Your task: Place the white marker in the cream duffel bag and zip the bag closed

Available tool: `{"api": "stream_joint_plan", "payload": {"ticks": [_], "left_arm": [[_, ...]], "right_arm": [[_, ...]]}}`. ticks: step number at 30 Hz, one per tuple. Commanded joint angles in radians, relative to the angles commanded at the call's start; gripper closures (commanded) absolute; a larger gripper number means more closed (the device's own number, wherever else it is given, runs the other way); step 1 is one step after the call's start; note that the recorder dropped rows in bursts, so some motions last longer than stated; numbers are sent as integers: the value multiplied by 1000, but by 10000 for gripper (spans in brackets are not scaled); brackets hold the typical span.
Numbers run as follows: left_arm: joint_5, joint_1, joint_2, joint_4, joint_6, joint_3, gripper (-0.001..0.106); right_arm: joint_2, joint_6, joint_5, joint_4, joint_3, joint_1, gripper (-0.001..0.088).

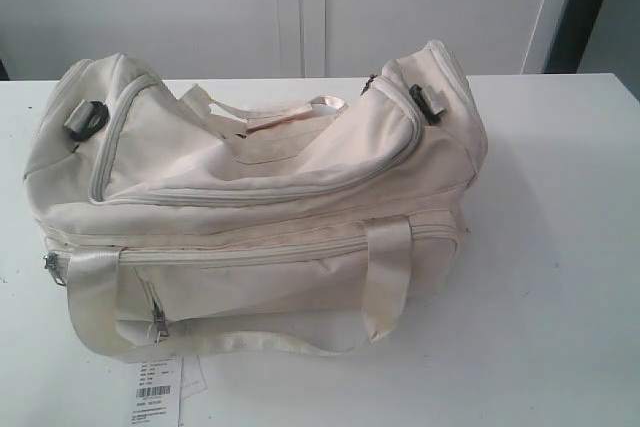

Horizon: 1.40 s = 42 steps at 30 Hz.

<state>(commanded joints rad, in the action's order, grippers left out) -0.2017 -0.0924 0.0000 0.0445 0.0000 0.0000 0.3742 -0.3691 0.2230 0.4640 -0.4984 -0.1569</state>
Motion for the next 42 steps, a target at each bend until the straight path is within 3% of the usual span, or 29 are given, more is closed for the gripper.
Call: {"api": "stream_joint_plan", "payload": {"ticks": [8, 14, 16, 38, 42], "left_arm": [[0, 0, 0, 0, 0, 0, 1053], [0, 0, 0, 0, 0, 0, 1053], [0, 0, 0, 0, 0, 0, 1053], [0, 0, 0, 0, 0, 0, 1053], [0, 0, 0, 0, 0, 0, 1053]], "right_arm": [[0, 18, 0, -22, 0, 0, 868], [0, 335, 48, -243, 0, 0, 868], [0, 369, 55, -297, 0, 0, 868], [0, 369, 93, -333, 0, 0, 868], [-12, 369, 98, -314, 0, 38, 868]]}}
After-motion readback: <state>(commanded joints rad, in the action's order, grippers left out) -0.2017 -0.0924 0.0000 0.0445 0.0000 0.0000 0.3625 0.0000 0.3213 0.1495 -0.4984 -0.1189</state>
